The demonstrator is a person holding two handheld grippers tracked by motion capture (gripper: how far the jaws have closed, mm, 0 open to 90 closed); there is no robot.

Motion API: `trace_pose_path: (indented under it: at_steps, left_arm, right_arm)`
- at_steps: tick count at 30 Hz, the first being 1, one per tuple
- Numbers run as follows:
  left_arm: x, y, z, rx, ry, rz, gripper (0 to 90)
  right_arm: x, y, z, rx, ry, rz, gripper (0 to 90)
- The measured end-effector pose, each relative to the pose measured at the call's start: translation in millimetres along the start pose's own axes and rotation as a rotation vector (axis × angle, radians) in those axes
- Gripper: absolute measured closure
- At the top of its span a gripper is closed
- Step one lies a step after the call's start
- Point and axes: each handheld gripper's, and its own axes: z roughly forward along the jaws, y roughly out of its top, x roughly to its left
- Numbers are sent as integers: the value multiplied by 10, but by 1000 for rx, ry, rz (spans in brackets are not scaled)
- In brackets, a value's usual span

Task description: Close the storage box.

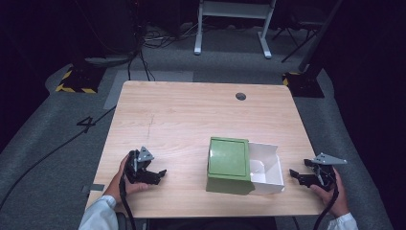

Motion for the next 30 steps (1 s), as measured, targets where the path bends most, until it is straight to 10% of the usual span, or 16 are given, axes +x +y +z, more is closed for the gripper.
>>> trace_pose_path:
  at_steps: [13, 30]
  left_arm:
    - [1, 10, 9, 3, -1, 6, 60]
    - [-16, 7, 5, 3, 11, 0, 60]
  right_arm:
    - [25, 18, -31, -1, -13, -52, 188]
    - [233, 392, -228, -78, 106, -111, 218]
